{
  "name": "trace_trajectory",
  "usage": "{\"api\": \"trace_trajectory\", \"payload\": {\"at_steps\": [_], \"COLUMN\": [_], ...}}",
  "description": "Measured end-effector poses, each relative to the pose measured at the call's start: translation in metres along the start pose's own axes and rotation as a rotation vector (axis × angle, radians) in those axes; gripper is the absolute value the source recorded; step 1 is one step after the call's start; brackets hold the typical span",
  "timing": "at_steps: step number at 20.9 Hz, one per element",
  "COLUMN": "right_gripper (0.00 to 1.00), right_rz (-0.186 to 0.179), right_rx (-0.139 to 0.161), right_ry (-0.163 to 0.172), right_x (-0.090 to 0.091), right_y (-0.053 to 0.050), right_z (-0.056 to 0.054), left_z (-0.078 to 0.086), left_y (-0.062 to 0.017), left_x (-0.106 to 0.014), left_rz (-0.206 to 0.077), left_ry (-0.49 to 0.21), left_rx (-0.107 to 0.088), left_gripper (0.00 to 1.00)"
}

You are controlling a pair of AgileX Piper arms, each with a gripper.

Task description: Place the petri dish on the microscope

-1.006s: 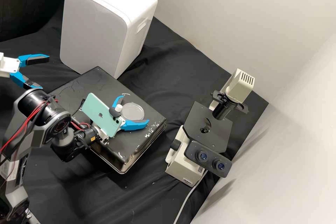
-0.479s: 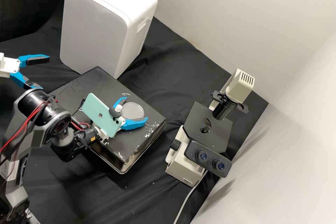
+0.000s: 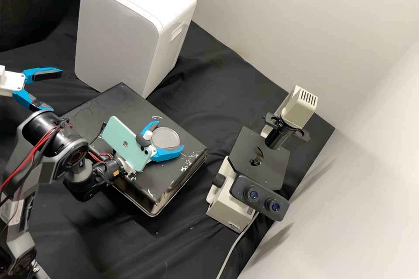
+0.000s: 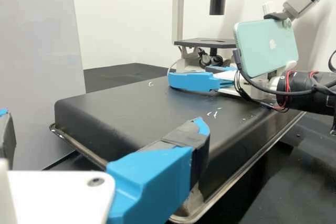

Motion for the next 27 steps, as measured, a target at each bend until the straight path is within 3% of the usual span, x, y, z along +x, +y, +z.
{"api": "trace_trajectory", "payload": {"at_steps": [3,5,8,11,15,20,24,27], "right_gripper": [0.00,0.00,0.00,0.00,0.00,0.00,0.00,0.00], "right_rz": [-0.001,0.014,0.046,0.064,0.150,0.227,0.257,0.260], "right_rx": [-0.003,-0.002,0.025,0.064,0.113,0.142,0.166,0.168], "right_ry": [-0.001,0.004,0.008,-0.016,0.015,0.071,0.080,0.080], "right_x": [0.000,-0.003,-0.012,-0.021,-0.032,-0.045,-0.053,-0.053], "right_y": [0.001,0.008,0.021,0.035,0.062,0.086,0.094,0.094], "right_z": [0.002,0.001,0.001,0.004,0.000,-0.006,-0.006,-0.005], "left_z": [0.000,0.000,0.000,0.000,0.000,-0.001,-0.001,-0.001], "left_y": [0.0000,0.0000,0.0000,0.0000,-0.0010,-0.0020,-0.0020,-0.0020], "left_x": [0.000,0.000,0.000,0.000,0.000,0.001,0.001,0.001], "left_rz": [0.000,0.000,0.000,0.000,-0.005,-0.010,-0.010,-0.010], "left_ry": [0.000,0.000,0.000,0.000,0.001,0.002,0.002,0.002], "left_rx": [0.000,0.000,0.000,0.000,-0.002,-0.004,-0.004,-0.004], "left_gripper": [1.00,1.00,1.00,1.00,1.00,1.00,1.00,1.00]}}
